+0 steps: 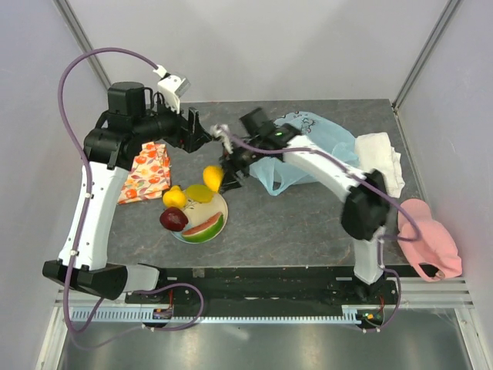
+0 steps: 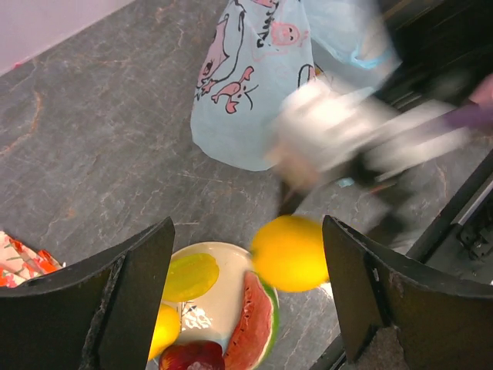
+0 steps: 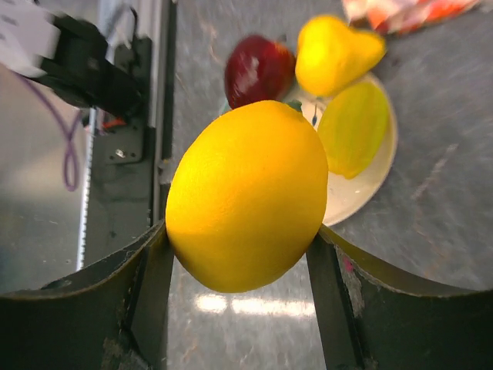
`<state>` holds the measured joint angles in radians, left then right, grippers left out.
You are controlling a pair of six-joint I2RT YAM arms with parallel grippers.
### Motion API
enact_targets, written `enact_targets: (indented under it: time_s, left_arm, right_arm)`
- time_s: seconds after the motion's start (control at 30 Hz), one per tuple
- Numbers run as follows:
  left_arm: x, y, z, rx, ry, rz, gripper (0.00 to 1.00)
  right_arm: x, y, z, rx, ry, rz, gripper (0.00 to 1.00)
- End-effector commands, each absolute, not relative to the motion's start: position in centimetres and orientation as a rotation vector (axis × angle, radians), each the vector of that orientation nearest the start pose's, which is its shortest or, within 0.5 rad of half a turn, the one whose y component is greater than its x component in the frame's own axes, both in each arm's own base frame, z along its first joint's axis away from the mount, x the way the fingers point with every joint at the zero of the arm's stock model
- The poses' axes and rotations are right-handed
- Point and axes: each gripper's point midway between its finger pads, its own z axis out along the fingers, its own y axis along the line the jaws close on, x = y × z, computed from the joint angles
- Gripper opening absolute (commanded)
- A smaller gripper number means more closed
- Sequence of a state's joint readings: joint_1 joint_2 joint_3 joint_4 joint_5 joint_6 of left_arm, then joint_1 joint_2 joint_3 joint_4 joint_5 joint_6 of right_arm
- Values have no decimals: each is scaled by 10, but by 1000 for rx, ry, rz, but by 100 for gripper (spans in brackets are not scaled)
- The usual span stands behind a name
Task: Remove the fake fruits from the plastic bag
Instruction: Place the fake fruit on the plate, then adjust the plastic bag at the center of the board.
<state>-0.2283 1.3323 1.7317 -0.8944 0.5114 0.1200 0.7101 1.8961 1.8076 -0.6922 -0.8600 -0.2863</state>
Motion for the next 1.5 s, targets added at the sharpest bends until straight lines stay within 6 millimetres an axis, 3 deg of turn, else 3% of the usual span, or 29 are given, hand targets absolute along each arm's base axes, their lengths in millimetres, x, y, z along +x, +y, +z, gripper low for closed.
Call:
enact_targets:
  time_s: [0.0,0.03,0.1,0.13,0.17,0.33,0.4,0.5,0.53,0.67,0.7,0.77,0.8,0.87,0.9,0.97,1.0,1.07,1.1,1.23,1.3,1.37,1.4,1.47]
  left_arm:
    - [317,-146,390,572,1902,-593,84]
    - [315,-144,389,567,1907,-595,84]
    - [309,-141,391,561,1897,-596,84]
    - [307,-140,387,560,1904,-601,84]
    - [305,-138,386,555,1906,-604,84]
    - [295,-135,379,543,1917,-628,84]
    - [295,-135,377,539,1922,-634,83]
    - [297,-135,377,531,1919,-651,83]
    - [298,-135,377,529,1920,-655,83]
    - [301,-134,377,519,1919,-665,83]
    - [302,-134,379,515,1914,-664,83]
    - [305,-134,378,516,1915,-668,83]
    - [307,-135,378,517,1916,-670,83]
    - [313,-137,373,518,1928,-689,83]
    - [315,-139,368,519,1942,-701,82]
    - [316,-146,357,547,1962,-751,82]
    - [318,-148,343,548,1999,-771,82]
    - [315,-159,330,578,2028,-810,82]
    - [315,-165,320,590,2056,-833,83]
    - [300,-212,304,756,2070,-926,84]
    - [298,-227,294,788,2102,-930,86]
    - [300,-244,273,801,2173,-948,99]
    - [303,-249,268,771,2209,-948,99]
    - [317,-256,247,688,2298,-896,99]
  right_arm:
    - [260,451,188,-1630,1796,1189,45]
    - [261,458,163,-1649,1860,1172,45]
    - [263,474,164,-1634,1866,1181,45]
    - [268,478,144,-1628,1923,1147,45]
    - [268,480,141,-1627,1937,1143,45]
    - [253,485,120,-1679,1976,1127,50]
    - [246,485,111,-1702,2003,1098,56]
    - [243,486,103,-1697,2034,1097,80]
    - [243,488,105,-1683,2046,1109,98]
    - [247,489,132,-1651,1999,1117,98]
    - [250,485,155,-1628,1959,1129,98]
    - [254,477,182,-1592,1927,1141,98]
    - [263,465,211,-1543,1891,1136,98]
    - [269,448,235,-1485,1884,1155,98]
    - [281,428,262,-1422,1858,1138,98]
    - [289,403,276,-1362,1865,1137,98]
    - [302,379,298,-1297,1844,1108,98]
    - [313,351,302,-1230,1877,1067,98]
    - [325,324,318,-1168,1862,1022,98]
    - [347,257,320,-992,1932,929,98]
    - [359,224,306,-898,1999,822,98]
    - [365,206,285,-847,2076,720,98]
    - [371,192,279,-801,2106,634,98]
    - [372,182,257,-771,2159,594,98]
